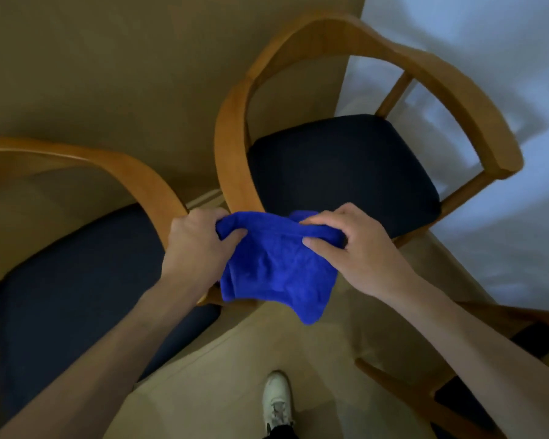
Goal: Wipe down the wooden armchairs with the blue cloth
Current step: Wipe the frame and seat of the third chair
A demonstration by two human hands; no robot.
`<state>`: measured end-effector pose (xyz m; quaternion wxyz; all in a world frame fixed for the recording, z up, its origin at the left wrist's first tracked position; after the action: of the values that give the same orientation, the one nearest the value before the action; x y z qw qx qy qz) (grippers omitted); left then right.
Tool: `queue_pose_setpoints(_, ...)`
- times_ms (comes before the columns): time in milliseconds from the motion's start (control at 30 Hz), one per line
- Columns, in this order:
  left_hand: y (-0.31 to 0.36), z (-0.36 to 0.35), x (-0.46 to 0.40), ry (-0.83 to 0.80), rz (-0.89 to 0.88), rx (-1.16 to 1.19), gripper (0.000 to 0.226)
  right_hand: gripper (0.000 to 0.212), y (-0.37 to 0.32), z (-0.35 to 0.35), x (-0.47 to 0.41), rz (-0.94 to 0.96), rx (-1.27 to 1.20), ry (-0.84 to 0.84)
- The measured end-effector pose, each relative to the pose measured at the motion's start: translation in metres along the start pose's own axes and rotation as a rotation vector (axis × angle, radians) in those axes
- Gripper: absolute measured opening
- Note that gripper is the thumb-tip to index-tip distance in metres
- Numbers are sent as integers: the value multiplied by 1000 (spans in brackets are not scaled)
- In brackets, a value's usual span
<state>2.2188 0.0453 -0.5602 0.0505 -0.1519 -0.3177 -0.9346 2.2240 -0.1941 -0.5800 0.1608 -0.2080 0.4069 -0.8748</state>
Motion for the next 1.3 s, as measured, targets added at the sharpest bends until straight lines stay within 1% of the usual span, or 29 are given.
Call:
queue_pose_setpoints(33,-1,5,-2,-10,-43,-11,8,21,-3,0,-3,-2,98,-7)
queue_pose_setpoints(100,-2,16,-2,-108,-164,28,6,16,-6,6,-7,-53,282,-35)
queue_pose_setpoints(133,-1,20,-2,-169,-219,77,3,20,-5,11,-8,-98,353,-44)
queue_pose_setpoints(200,-4,27,-1,-221,-264,222,4,40,1,22,-8,-188,441,-63)
queue_pose_setpoints(267,-12,29,-4,-215,-185,379,7,46,5,31,-8,-223,423,-94)
queue_pose_setpoints(367,-25,23,-20,-154,87,554,12,41,2,37,-28,-224,191,-167)
queue_pose_setpoints(400,-26,19,-29,-120,169,551,13,39,0,36,-39,-241,128,-187)
queue_pose_setpoints(433,-27,16,-40,-76,210,488,14,40,-2,34,-53,-256,91,-188)
queue_pose_setpoints(467,-27,14,-51,-26,212,388,14,41,-3,33,-68,-262,82,-164)
queue_pose_setpoints(533,-27,19,-76,79,170,189,15,43,-5,32,-103,-249,139,-96)
queue_pose_setpoints(567,-28,23,-88,121,153,89,17,45,-7,32,-121,-243,182,-90)
queue_pose_setpoints(633,-36,32,-110,169,147,-136,18,51,-9,33,-157,-246,305,-157)
queue_pose_setpoints(667,-41,36,-119,170,159,-232,18,56,-6,32,-174,-255,396,-209)
queue_pose_setpoints(733,-48,39,-133,103,209,-406,17,65,3,30,-203,-287,633,-286)
queue_pose_setpoints(767,-50,40,-137,64,223,-502,22,68,6,27,-210,-287,717,-293)
queue_pose_setpoints(800,-50,39,-139,39,215,-560,29,69,8,23,-213,-264,718,-282)
queue_pose_setpoints(833,-48,37,-139,37,186,-556,36,69,9,18,-212,-215,644,-269)
queue_pose_setpoints(867,-45,31,-135,39,151,-478,39,66,11,12,-206,-148,519,-269)
queue_pose_setpoints(900,-40,20,-127,25,135,-341,41,63,14,5,-196,-82,373,-278)
queue_pose_setpoints(933,-36,7,-117,-15,164,-177,45,59,17,-3,-184,-44,226,-298)
queue_pose_setpoints(967,-32,-9,-106,-93,226,-16,56,55,20,-12,-171,-41,74,-335)
queue_pose_setpoints(1033,-22,-43,-86,-250,349,206,84,49,25,-28,-152,-122,-271,-413)
queue_pose_setpoints(1067,-17,-57,-81,-258,385,284,95,45,27,-33,-149,-182,-443,-429)
queue_pose_setpoints(1133,-9,-79,-84,-163,446,353,110,34,33,-39,-151,-290,-691,-382)
queue_pose_setpoints(1200,-2,-91,-94,-77,516,323,119,25,37,-38,-159,-328,-724,-321)
queue_pose_setpoints(1233,-1,-96,-99,-44,555,314,122,23,38,-37,-163,-338,-720,-317)
queue_pose_setpoints(1267,0,-98,-103,-14,586,322,122,26,39,-36,-167,-350,-728,-322)
queue_pose_setpoints(1300,-2,-100,-106,24,596,343,121,33,40,-36,-170,-364,-739,-323)
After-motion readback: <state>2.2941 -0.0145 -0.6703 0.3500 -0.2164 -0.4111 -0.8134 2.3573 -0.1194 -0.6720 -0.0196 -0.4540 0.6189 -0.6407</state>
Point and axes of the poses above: each hand's wrist, its own x-axis away from the middle knuckle, its own z-axis out of the back of the hand, y = z × x, the point moved 1 cm from there along -x, towards the middle knuckle, and after that the axes turned 12 degrees about -y, right-handed, at the moved point
